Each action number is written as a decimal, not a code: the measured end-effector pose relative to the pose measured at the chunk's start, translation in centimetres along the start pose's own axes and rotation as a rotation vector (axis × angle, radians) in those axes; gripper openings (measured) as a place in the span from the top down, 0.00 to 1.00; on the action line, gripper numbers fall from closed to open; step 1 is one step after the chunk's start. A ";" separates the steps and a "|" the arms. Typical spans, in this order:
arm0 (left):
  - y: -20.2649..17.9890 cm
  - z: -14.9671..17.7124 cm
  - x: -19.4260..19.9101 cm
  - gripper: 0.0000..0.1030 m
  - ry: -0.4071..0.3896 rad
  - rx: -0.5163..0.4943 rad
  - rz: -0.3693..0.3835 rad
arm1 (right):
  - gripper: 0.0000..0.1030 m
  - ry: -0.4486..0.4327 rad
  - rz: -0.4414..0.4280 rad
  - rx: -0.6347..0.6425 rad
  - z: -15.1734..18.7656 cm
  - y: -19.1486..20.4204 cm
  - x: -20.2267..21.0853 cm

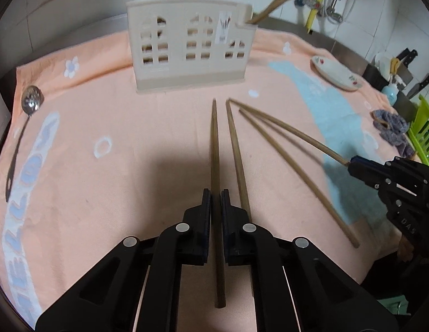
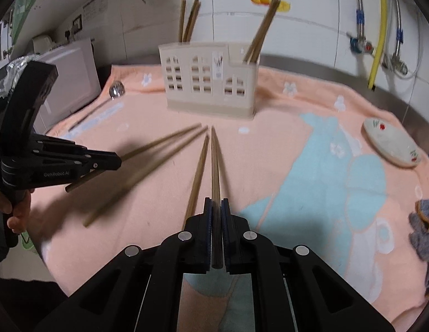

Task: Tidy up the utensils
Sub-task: 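Lift both held chopsticks and carry them over the white holder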

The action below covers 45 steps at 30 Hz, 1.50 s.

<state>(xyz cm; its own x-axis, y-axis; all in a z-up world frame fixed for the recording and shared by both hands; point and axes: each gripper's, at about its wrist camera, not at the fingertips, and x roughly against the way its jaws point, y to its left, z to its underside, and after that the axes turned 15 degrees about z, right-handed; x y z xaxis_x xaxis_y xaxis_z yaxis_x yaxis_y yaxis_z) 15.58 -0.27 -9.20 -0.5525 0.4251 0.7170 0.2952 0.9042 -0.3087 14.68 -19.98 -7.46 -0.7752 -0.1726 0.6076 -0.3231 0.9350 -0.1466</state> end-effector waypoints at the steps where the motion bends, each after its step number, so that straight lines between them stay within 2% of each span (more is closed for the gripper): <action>1: -0.1 -0.2 0.4 0.94 -0.012 -0.004 0.000 | 0.94 -0.020 -0.001 -0.002 -0.6 -0.2 0.5; 7: -0.5 -2.3 3.6 0.94 -0.097 -0.037 0.007 | 0.94 -0.113 -0.012 -0.003 -3.9 -0.6 2.8; 18: -0.7 -6.1 6.3 0.94 -0.167 -0.097 0.004 | 0.94 -0.179 -0.030 0.023 -10.7 -1.3 4.2; 28: -0.3 -12.2 9.1 0.94 -0.234 -0.159 -0.027 | 0.94 -0.202 -0.069 -0.002 -18.0 -3.8 4.7; 33: -0.5 -15.8 11.8 0.94 -0.309 -0.192 -0.063 | 0.94 -0.229 -0.088 -0.014 -21.3 -4.5 5.0; 39: -0.6 -20.2 14.7 0.94 -0.401 -0.213 -0.090 | 0.94 -0.263 -0.068 -0.012 -24.1 -4.9 4.7; 45: 0.5 -23.4 14.3 0.94 -0.424 -0.197 -0.115 | 0.94 -0.285 -0.056 -0.036 -26.2 -5.4 3.8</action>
<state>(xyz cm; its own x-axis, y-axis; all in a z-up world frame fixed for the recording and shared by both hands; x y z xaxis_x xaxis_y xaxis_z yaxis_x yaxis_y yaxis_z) 26.14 5.30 15.51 -0.8474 0.3387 0.4090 0.3326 0.9389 -0.0886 27.70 -17.57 16.07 -0.8796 -0.2998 0.3694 -0.3544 0.9309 -0.0884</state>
